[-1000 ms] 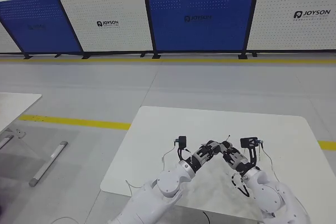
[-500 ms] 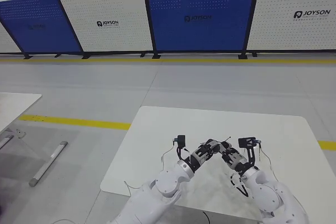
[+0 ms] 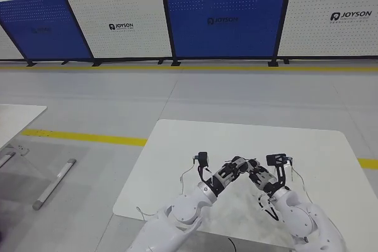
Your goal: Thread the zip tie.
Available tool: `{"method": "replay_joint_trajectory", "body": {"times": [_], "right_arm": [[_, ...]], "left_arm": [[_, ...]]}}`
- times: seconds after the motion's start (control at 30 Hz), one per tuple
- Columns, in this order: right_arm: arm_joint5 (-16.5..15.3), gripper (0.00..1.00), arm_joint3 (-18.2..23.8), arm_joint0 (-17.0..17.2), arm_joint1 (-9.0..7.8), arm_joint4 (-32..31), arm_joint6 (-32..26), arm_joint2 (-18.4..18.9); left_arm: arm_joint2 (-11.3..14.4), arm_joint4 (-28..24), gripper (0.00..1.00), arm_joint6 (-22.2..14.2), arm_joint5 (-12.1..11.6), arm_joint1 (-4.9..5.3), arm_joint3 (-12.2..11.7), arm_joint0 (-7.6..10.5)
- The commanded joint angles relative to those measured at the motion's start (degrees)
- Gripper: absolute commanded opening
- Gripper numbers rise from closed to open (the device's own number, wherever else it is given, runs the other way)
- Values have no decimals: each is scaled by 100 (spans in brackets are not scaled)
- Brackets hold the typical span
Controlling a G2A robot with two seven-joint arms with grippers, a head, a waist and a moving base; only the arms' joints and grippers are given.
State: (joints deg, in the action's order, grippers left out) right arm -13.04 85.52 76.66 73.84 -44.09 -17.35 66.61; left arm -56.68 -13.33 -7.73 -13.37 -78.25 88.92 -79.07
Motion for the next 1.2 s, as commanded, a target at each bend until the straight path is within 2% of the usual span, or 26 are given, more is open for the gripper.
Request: {"method": "replay_joint_trajectory", "body": {"times": [0.0,0.2,0.47,0.5,0.53,0.57,0.6,0.7,0.87,0.97,1.07,1.17], "right_arm": [[1,0,1,0,-1,-4,5,-3],[2,0,-5,-6,-5,-6,0,-11],[-45,0,-25,-2,-11,41,7,-6],[-63,11,-20,2,-12,68,9,-2],[-91,48,-13,11,-13,105,9,4],[-122,96,-6,20,-16,146,4,17],[-154,100,3,31,-18,198,7,31],[-273,100,42,73,-37,320,-2,120],[-307,100,157,223,-76,474,146,354],[-539,100,260,384,-111,904,247,620],[-644,100,396,561,-148,1227,428,912],[-644,100,582,762,-183,1627,645,1171]], "left_arm": [[-27,48,0,19,-59,12,74,-58],[-73,81,0,-11,-96,41,239,-188],[-83,103,0,10,-99,55,295,-236],[-81,111,0,32,-79,54,282,-227],[-80,110,0,71,-55,51,262,-215],[-78,127,0,154,-41,45,240,-194],[-74,156,0,218,-42,41,213,-176],[-50,293,0,493,-97,19,86,-105],[-28,243,0,798,-202,-26,-132,19],[-27,231,0,885,-223,-41,-216,58],[-70,239,0,934,-149,-40,-266,66],[-135,222,0,802,62,-19,-294,50]]}}
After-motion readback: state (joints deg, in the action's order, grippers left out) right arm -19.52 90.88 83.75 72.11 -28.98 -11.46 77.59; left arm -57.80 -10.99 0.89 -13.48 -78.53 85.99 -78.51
